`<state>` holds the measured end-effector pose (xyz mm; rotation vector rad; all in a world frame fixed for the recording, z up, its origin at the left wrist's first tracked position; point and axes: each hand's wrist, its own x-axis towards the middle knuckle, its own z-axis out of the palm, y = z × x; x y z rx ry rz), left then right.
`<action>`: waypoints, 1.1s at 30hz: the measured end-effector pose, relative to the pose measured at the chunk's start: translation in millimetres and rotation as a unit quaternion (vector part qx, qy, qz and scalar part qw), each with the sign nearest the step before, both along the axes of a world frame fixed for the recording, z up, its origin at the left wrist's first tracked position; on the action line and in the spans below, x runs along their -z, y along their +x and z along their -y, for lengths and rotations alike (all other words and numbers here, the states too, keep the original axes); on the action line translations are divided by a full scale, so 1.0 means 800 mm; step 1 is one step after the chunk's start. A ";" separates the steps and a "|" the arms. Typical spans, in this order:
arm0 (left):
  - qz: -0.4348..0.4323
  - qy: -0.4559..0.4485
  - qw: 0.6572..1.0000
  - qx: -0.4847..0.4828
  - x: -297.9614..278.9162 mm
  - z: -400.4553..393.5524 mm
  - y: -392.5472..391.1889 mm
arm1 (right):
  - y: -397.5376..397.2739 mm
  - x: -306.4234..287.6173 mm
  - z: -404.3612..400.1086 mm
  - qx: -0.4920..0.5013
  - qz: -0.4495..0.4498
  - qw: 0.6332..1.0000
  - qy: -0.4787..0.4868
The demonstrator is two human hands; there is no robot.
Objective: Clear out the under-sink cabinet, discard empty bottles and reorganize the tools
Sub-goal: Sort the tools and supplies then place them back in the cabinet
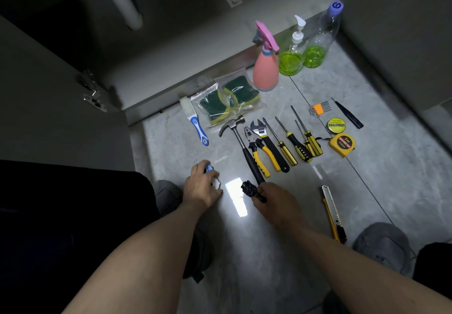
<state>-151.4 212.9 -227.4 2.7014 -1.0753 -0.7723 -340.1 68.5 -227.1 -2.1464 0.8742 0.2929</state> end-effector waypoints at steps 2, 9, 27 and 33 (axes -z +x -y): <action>-0.001 -0.016 1.000 -0.013 -0.003 0.008 0.003 | 0.006 -0.001 0.012 0.013 0.024 1.000 -0.004; -0.112 -0.123 0.958 -0.232 -0.030 0.086 0.004 | 0.047 0.000 0.061 0.047 0.085 0.995 -0.030; -0.296 -0.112 0.902 -0.295 -0.027 0.108 -0.014 | -0.112 -0.004 0.084 0.220 -0.050 0.967 -0.120; -0.260 -0.052 0.926 -0.268 -0.045 0.115 -0.006 | -0.160 0.004 0.083 0.205 -0.186 0.958 -0.078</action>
